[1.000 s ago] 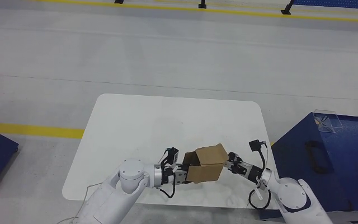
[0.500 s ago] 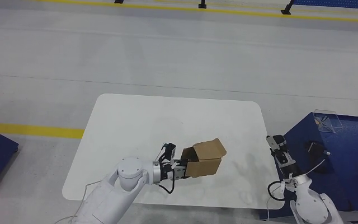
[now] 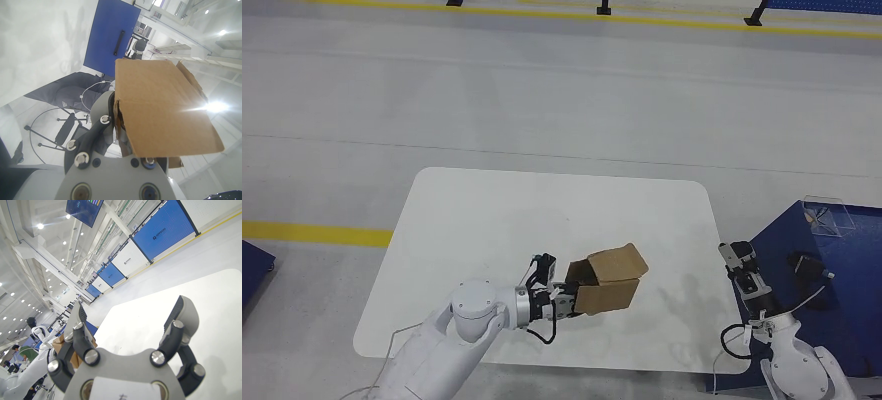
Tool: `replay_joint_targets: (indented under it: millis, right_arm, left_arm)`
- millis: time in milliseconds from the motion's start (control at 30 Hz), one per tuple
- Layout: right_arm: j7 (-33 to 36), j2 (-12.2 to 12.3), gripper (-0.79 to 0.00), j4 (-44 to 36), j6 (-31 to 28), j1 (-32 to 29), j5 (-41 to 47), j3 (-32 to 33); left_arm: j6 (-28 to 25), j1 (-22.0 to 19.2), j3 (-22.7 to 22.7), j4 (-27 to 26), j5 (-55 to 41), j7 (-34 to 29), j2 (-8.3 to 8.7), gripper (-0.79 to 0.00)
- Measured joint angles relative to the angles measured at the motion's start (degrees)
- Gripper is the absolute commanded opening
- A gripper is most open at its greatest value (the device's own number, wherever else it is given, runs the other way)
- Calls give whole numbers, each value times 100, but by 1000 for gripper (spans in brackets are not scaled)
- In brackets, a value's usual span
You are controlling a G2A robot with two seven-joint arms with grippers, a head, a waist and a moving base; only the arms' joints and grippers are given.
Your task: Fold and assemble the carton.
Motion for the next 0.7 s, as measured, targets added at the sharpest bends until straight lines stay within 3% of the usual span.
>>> replay_joint_targets:
  millis: [100,167,267,333,500,567,700]
  right_arm:
    - [0,0,0,0,0,0,0,0]
    - [0,0,0,0,0,0,0,0]
    - [0,0,0,0,0,0,0,0]
    - [0,0,0,0,0,0,0,0]
    - [0,0,0,0,0,0,0,0]
    - [0,0,0,0,0,0,0,0]
    - [0,0,0,0,0,0,0,0]
  left_arm:
    - [1393,215,-203,-637,-745,967,-46,-785]
    - [2065,415,-306,-928,-1560,2004,-158,-785]
    - [2473,671,-250,-1048,-3177,3460,-390,-785]
    - [2315,735,-180,-982,-4272,4200,-523,-785]
    - [1163,581,57,-860,-6468,7003,-794,-785]
    - [680,452,214,-899,-6661,7979,-856,-785]
    - [273,195,649,-640,-6358,9408,-976,-785]
